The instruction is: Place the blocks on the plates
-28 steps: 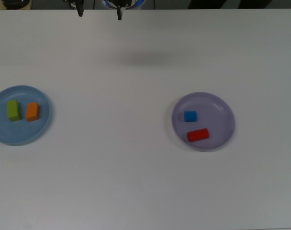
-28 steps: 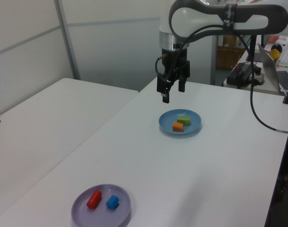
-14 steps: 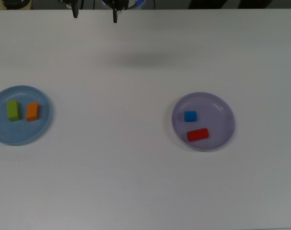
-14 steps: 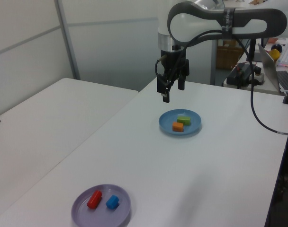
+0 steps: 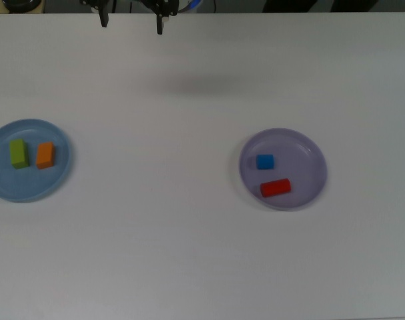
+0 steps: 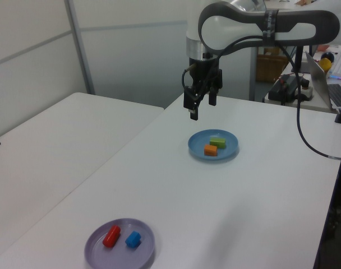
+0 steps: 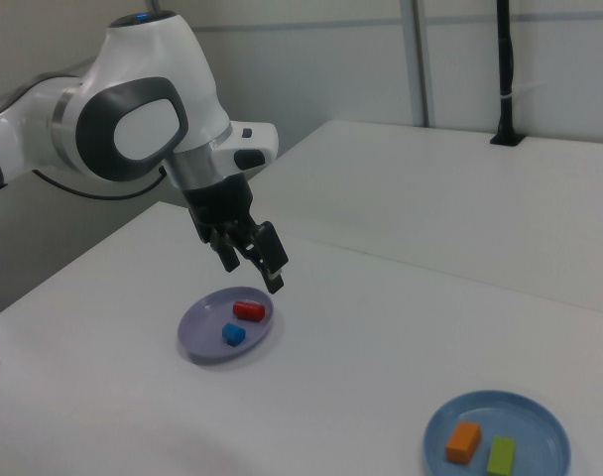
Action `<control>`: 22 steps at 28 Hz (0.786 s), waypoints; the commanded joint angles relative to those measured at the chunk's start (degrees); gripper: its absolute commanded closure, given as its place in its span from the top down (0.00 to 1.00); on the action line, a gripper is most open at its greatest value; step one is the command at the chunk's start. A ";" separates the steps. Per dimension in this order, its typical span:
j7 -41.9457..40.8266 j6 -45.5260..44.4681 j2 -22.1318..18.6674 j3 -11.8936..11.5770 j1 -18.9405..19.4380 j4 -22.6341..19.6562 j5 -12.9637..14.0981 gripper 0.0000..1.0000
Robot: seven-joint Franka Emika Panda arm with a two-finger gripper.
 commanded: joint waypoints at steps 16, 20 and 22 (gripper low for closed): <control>-0.77 1.22 2.62 2.30 1.45 0.03 0.14 1.00; -0.77 1.22 3.77 4.24 1.27 1.08 0.14 1.00; -0.77 1.22 3.77 4.24 1.36 1.08 0.14 1.00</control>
